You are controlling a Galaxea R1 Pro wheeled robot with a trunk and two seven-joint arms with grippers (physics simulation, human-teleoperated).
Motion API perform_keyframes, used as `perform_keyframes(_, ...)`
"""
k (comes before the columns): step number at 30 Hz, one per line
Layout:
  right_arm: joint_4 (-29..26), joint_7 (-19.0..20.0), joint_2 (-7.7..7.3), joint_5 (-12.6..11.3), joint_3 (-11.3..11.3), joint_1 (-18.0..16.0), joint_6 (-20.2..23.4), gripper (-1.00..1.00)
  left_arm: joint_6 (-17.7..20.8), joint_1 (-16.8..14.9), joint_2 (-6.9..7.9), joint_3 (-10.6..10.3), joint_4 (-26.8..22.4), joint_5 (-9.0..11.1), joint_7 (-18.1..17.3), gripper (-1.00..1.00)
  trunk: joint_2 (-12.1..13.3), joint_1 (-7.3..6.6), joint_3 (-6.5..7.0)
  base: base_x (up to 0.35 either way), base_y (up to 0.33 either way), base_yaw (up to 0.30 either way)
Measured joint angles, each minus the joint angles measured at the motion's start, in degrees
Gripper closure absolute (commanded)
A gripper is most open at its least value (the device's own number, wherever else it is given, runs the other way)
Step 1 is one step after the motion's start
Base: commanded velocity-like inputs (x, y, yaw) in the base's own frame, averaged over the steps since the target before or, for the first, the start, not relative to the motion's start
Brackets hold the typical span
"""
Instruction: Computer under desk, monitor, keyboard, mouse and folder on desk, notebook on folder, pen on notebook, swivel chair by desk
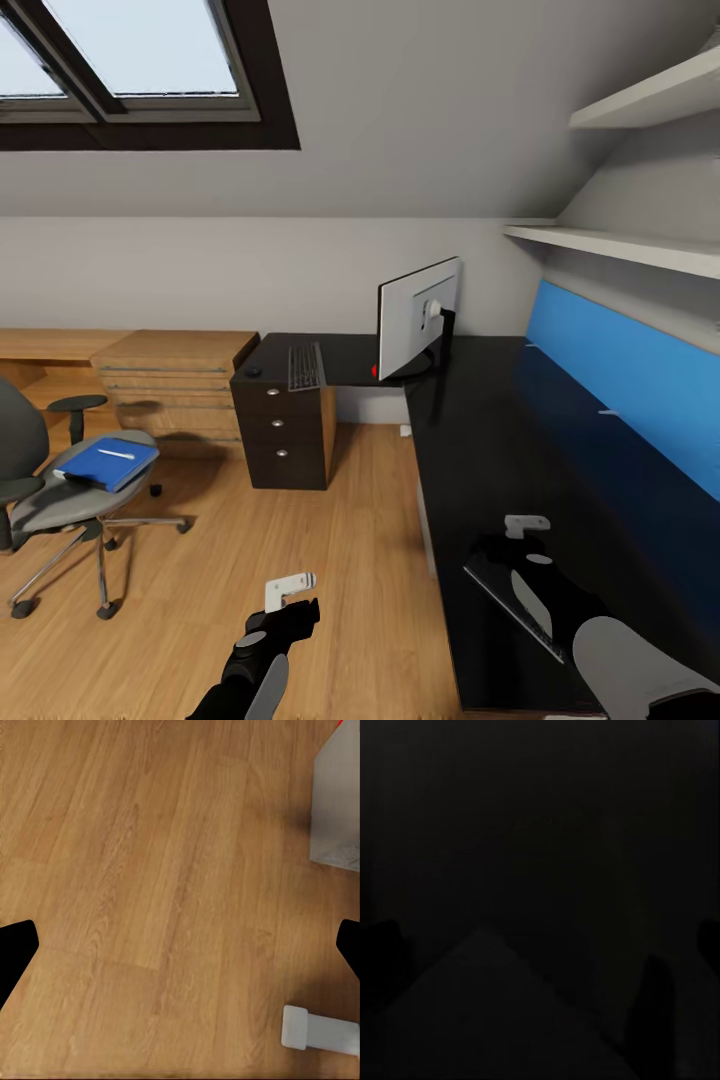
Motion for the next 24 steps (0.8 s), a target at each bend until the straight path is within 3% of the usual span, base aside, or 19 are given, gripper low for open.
perform_keyframes(24,0.0,-0.2,0.0,0.1,0.0,0.0,-0.1,-1.0,0.0,0.0,-0.09,0.0,0.5,0.0,0.0,-1.0,0.0,-0.01,0.0,-0.214,0.0,0.0)
